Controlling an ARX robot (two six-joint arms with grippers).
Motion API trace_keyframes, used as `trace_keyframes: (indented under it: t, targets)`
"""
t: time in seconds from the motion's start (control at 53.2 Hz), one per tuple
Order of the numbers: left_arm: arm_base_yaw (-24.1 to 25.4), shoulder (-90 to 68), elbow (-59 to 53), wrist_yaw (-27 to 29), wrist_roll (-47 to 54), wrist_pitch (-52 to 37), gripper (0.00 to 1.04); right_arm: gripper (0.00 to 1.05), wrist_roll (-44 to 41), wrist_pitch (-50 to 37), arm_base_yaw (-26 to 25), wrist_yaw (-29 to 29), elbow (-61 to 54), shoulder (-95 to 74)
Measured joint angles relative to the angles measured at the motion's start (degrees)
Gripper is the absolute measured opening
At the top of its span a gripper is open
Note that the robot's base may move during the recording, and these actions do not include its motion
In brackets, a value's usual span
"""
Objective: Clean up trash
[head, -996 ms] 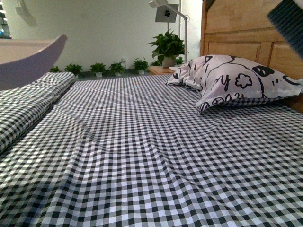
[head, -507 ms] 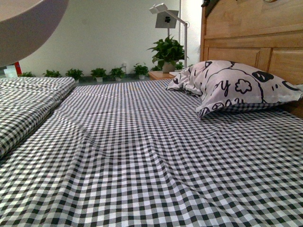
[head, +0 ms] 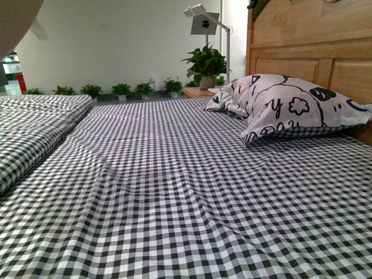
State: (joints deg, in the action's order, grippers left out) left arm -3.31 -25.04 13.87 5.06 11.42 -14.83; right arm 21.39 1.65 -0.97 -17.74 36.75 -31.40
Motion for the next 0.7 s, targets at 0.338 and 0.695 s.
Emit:
trace_keyframes:
  t: [0.338, 0.695]
  targets:
    - [2.0, 4.2, -0.4, -3.3, -3.2, 2.8, 0.27, 0.2, -4.1, 2.1, 2.6, 4.7, -1.5, 1.9]
    - [2.0, 4.3, -0.4, -3.3, -3.4, 2.8, 0.27, 0.2, -4.5, 2.1, 2.6, 4.7, -1.5, 1.9]
